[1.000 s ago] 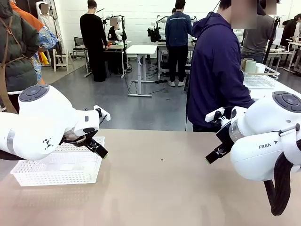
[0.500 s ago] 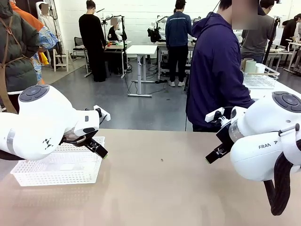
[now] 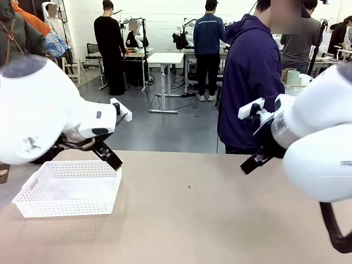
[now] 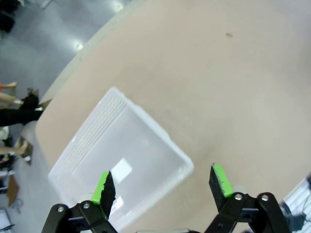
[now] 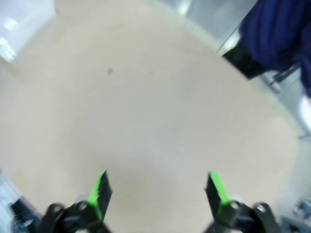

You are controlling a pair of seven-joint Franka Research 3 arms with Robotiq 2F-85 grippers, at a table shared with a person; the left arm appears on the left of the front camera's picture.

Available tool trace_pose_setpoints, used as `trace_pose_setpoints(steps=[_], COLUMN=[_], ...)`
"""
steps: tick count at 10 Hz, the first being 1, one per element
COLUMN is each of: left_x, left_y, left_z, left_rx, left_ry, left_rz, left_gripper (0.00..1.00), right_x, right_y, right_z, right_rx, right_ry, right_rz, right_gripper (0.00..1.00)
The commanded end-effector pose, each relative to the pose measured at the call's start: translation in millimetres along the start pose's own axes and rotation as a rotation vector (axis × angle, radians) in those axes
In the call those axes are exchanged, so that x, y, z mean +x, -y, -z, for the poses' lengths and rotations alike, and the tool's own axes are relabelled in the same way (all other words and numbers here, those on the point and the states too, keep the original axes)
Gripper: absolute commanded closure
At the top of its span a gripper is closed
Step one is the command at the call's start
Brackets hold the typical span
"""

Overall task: Clean and organize the cups into the basket.
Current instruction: Pick up the Organizing basket and move it to the center of the table, then pick up the Reusable plastic cup from the right side of the table and place it inside the Organizing basket.

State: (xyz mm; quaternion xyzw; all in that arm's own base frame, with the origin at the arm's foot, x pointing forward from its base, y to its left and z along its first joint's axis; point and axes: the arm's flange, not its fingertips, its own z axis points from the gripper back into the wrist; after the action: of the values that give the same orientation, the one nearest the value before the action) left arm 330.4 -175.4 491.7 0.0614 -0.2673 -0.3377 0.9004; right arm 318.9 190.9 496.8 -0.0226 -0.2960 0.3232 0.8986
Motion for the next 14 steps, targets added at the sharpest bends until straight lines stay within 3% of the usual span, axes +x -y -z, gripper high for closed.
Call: trace_pose_setpoints(steps=[1,3,4,8,9,10,12,13,14], left_x=[-33.2,-34.3,-15.5,-19.1,-24.2,-35.4,-60.9,-76.4,-94.5], left_y=[19.3,19.7,12.3,14.1,-13.6,-36.8,-86.7,-106.8,-124.9], left_z=[-51.5,-70.4,-63.3,-70.9,-75.5,-79.5,-75.6,-68.6,-60.2], left_rx=[0.077,0.191,0.074,0.093,-0.264,-0.553,-1.064,-1.17,-1.167], left_ry=[-0.032,-0.011,-0.026,-0.035,0.14,0.246,0.339,0.325,0.308], left_rz=[0.006,-0.021,0.013,0.008,-0.154,-0.306,-0.568,-0.645,-0.727], left_gripper=[0.0,0.0,0.0,0.0,0.0,0.0,0.0,0.0,0.0], right_x=[-63.1,-70.8,-18.8,-25.2,-31.0,-44.9,-83.1,-104.3,-127.2], right_y=[-17.1,-19.6,-6.8,-8.5,22.5,57.9,128.4,155.4,178.9], right_z=[-69.9,-96.5,-84.7,-99.0,-102.3,-100.2,-84.4,-72.9,-59.9], right_rx=[-0.074,-0.113,-0.06,-0.067,0.343,0.622,0.988,1.052,1.12], right_ry=[-0.019,0.02,-0.004,-0.007,0.048,0.096,0.214,0.236,0.247], right_rz=[0.032,0.031,0.027,0.027,0.189,0.34,0.582,0.688,0.781], right_gripper=[0.0,0.0,0.0,0.0,0.0,0.0,0.0,0.0,0.0])
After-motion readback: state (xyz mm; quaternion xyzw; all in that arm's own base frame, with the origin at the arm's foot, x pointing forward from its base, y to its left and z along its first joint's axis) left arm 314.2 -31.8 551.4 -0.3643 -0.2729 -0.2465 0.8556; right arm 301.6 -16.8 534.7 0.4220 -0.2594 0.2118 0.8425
